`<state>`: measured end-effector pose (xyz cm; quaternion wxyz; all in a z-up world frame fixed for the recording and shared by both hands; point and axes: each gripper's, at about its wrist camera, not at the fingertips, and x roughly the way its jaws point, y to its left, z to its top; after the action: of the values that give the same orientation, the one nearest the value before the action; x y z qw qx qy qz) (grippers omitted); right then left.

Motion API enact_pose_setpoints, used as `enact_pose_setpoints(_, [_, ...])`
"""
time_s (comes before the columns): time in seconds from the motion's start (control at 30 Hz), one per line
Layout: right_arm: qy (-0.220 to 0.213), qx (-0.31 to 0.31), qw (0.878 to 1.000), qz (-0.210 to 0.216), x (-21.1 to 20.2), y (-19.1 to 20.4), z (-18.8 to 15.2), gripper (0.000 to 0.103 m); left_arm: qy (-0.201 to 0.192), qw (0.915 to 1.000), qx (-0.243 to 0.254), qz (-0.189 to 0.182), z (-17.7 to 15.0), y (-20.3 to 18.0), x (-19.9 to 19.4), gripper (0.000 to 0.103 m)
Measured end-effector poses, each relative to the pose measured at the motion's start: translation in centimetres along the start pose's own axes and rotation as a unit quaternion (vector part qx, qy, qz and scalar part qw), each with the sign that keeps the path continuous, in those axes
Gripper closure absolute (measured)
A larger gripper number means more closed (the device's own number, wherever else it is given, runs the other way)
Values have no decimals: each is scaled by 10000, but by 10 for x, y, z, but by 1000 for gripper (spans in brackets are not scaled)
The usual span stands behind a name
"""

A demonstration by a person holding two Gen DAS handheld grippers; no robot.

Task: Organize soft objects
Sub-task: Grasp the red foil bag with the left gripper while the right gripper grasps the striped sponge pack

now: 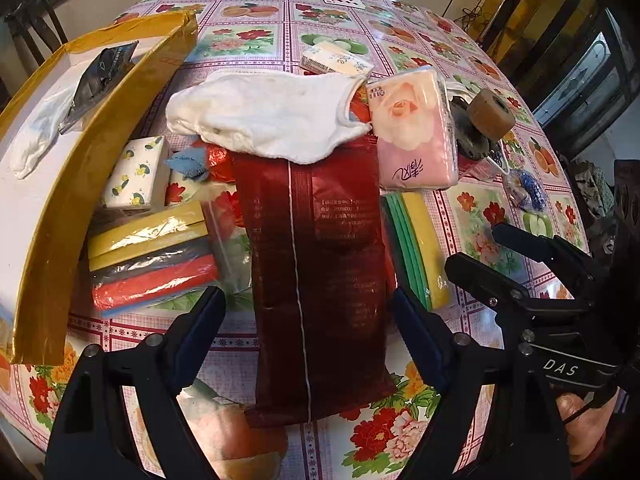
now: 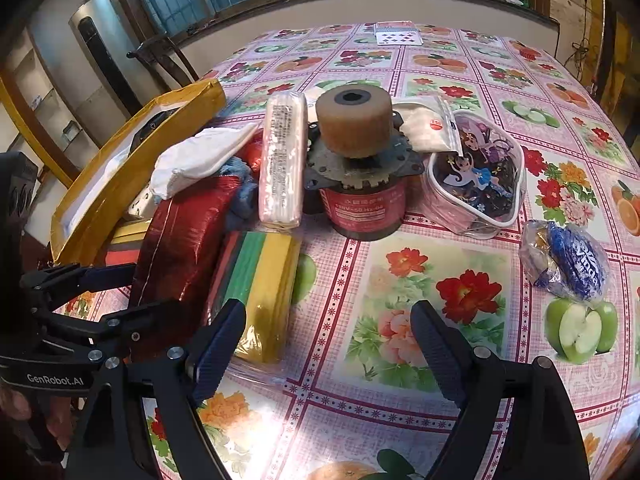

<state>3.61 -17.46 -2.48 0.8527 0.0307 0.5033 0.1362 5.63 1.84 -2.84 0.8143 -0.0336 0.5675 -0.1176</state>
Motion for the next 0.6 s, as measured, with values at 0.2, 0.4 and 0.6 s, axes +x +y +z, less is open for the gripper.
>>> enact_pose_setpoints(0.2, [3,73,10000,-49,-3,-8,0,17,67,9999,65,114,-3,-4,9,18])
enact_pose_setpoints(0.4, [71,-32,9999,-78,3,3,6,17,74,9994,230,231,-6,0,6,19])
enact_pose_setpoints(0.6, [196,-45,9997,-134,21,17,14,17,60,9989,277,372,-9,9,0,42])
